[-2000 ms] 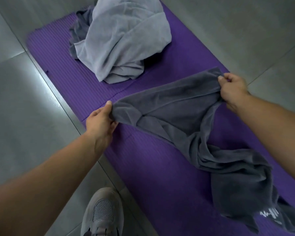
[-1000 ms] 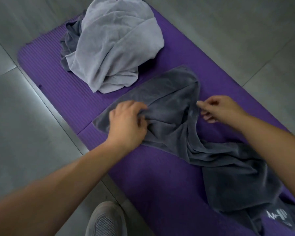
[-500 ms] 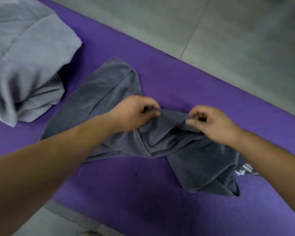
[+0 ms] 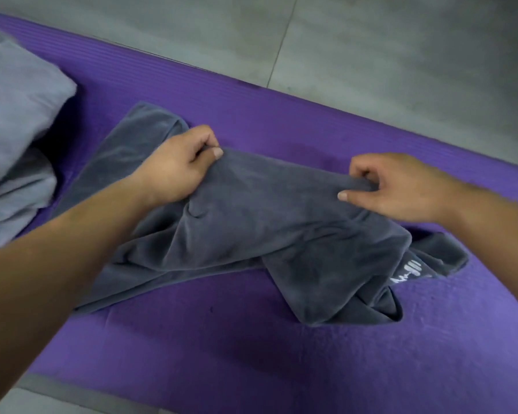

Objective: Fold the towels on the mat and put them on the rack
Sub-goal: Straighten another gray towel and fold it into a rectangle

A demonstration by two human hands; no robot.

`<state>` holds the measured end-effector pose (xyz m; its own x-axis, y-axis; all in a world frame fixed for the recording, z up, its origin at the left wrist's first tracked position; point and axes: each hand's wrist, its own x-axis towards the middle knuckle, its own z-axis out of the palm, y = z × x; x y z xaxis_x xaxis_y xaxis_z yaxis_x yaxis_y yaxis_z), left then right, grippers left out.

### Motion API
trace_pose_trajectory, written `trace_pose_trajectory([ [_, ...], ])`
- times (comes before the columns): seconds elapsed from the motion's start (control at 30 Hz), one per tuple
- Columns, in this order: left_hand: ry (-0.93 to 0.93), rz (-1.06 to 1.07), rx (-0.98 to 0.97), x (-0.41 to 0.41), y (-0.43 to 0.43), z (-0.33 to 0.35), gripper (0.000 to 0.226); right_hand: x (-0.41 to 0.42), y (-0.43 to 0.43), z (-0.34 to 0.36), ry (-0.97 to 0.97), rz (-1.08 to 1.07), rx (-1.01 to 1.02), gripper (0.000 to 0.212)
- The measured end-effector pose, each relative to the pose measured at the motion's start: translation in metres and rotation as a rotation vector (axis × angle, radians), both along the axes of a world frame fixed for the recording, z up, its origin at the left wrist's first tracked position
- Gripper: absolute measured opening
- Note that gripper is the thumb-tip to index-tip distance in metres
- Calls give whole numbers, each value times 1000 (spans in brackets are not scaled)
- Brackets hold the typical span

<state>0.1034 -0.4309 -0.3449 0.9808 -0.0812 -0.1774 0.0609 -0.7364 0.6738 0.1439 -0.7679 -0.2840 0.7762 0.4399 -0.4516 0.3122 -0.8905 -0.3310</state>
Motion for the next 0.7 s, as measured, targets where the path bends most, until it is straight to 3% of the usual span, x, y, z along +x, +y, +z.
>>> trace_pose_trajectory([
  [0.1, 172, -183, 156, 1, -5, 14, 5, -20, -18, 0, 127, -157, 300, 31],
  [0.17, 147, -343, 216, 0, -33, 31, 36, -35, -25, 4, 377, -233, 498, 23],
  [0.2, 119, -397, 172, -1, -55, 39, 52, -41, -28, 6, 459, -230, 560, 23],
  [0.27, 216, -479, -43, -1, -104, 53, 62, -49, -36, 5, 549, -273, 715, 28],
  [0.37, 389, -535, -252, 7, -155, 49, 30, -51, -50, 4, 606, -512, 945, 44],
  [0.47, 382, -496, -289, 20, -162, 46, 13, -52, -64, 7, 604, -565, 877, 50],
  [0.63, 499, -452, -366, 27, -153, 48, 29, -60, -95, 22, 681, -289, 435, 33],
  [0.7, 477, -433, -312, 31, -148, 51, 28, -63, -110, 22, 613, -183, 327, 38],
])
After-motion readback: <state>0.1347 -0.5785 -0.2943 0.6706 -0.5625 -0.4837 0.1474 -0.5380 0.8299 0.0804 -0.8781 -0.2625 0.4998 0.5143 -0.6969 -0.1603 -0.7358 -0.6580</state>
